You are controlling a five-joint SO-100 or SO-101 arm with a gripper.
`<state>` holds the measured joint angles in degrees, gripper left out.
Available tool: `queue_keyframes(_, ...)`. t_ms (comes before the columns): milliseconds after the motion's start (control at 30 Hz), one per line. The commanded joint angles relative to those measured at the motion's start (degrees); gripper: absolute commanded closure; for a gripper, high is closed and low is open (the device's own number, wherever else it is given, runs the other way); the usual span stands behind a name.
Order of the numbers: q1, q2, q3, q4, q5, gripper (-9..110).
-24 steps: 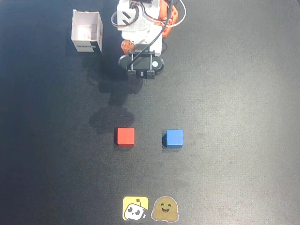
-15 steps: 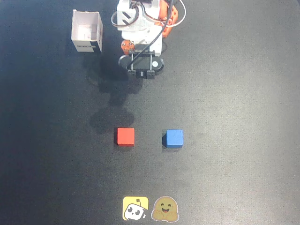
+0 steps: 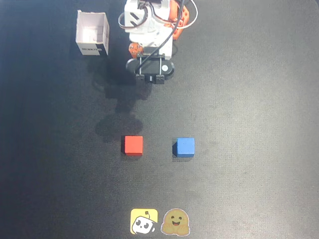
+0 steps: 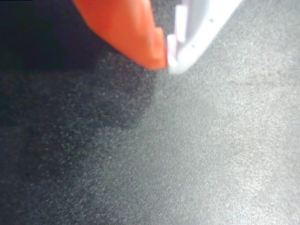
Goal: Put the red cube on top of the blue cube.
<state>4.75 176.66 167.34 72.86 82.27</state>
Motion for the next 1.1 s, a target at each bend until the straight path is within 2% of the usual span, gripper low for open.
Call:
queue_keyframes(0, -0.1, 0.4, -2.7, -0.6, -0.1, 101)
queue_keyframes(1067, 0.0, 0.4, -2.7, -0.6, -0.9, 101)
